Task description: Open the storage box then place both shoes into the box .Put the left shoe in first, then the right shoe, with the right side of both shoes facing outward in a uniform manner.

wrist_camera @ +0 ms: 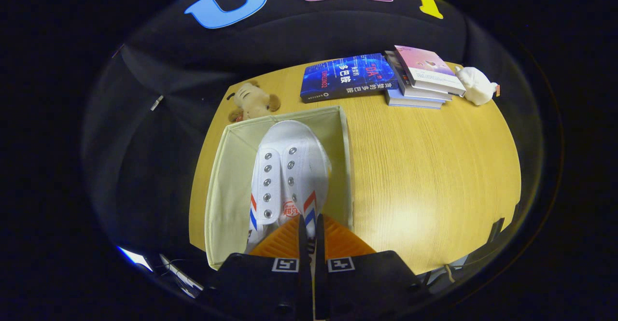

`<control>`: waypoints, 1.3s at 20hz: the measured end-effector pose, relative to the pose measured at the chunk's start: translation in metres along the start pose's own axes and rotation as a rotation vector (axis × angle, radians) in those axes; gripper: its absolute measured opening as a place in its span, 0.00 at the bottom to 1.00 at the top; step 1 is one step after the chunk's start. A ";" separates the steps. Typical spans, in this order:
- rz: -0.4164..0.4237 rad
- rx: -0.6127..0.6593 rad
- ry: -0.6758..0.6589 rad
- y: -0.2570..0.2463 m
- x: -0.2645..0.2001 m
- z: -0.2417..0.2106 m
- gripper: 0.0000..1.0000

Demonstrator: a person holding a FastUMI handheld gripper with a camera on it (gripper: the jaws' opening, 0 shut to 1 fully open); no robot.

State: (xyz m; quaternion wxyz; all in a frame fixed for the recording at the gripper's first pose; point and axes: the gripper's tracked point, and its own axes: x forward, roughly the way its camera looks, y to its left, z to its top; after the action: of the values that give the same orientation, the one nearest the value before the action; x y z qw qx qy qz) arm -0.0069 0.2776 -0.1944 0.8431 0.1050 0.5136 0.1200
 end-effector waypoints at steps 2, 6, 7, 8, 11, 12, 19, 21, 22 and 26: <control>-0.017 -0.003 0.007 0.000 0.003 0.000 0.10; 0.034 0.023 -0.066 0.015 -0.009 0.019 0.28; 0.030 0.012 -0.086 0.013 -0.017 0.025 0.43; 0.028 -0.010 -0.104 0.011 -0.024 0.030 0.57; -0.019 -0.078 -0.169 -0.017 -0.054 0.044 0.92; -0.034 -0.090 -0.196 -0.027 -0.063 0.047 0.92; -0.040 -0.143 -0.342 -0.085 -0.120 0.079 0.99; -0.003 -0.159 -0.388 -0.096 -0.142 0.095 0.99; 0.006 -0.177 -0.422 -0.104 -0.154 0.105 0.99; 0.049 -0.252 -0.570 -0.130 -0.200 0.140 0.99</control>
State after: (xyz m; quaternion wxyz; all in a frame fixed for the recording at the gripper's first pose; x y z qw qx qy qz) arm 0.0417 0.0842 -0.0019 0.9563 0.0413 0.2350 0.1690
